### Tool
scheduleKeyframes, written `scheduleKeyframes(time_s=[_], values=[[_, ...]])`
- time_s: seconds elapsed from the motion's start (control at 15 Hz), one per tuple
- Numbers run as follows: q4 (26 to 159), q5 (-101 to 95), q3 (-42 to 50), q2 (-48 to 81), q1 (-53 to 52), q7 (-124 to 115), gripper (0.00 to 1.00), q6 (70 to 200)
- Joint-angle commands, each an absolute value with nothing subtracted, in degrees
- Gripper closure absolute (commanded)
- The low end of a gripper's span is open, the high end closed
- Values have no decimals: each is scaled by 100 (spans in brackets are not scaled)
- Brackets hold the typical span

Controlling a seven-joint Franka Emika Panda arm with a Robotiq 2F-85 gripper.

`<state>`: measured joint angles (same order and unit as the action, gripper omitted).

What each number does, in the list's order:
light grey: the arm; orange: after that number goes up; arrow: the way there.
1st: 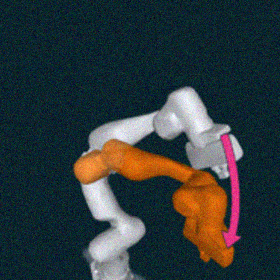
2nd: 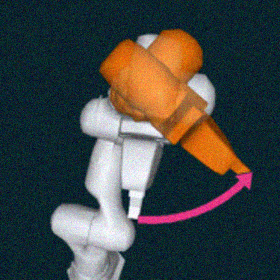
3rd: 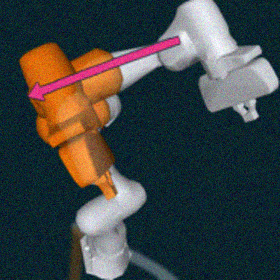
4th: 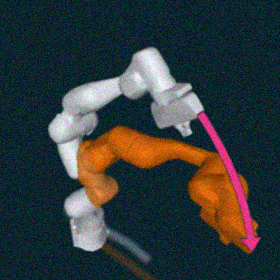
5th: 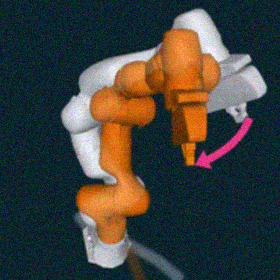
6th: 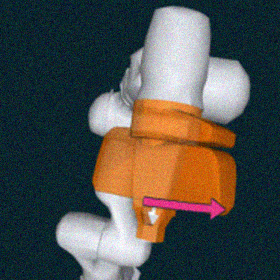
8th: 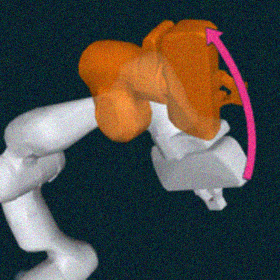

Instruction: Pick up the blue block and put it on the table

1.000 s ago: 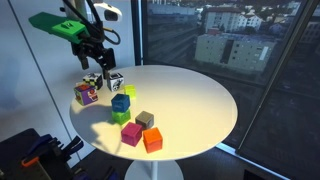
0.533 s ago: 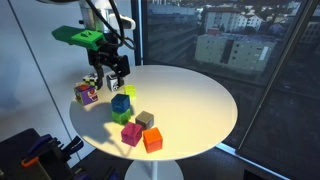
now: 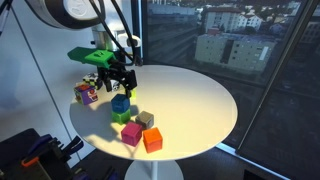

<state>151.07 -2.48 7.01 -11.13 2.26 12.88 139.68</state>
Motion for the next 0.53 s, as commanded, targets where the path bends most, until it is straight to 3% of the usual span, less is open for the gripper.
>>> scheduleKeyframes(time_s=[0.0,0.47], values=[[14965,-448,542,-729,295,941,0,14272],[14833,-409,411,-290,264,646,0,14559]])
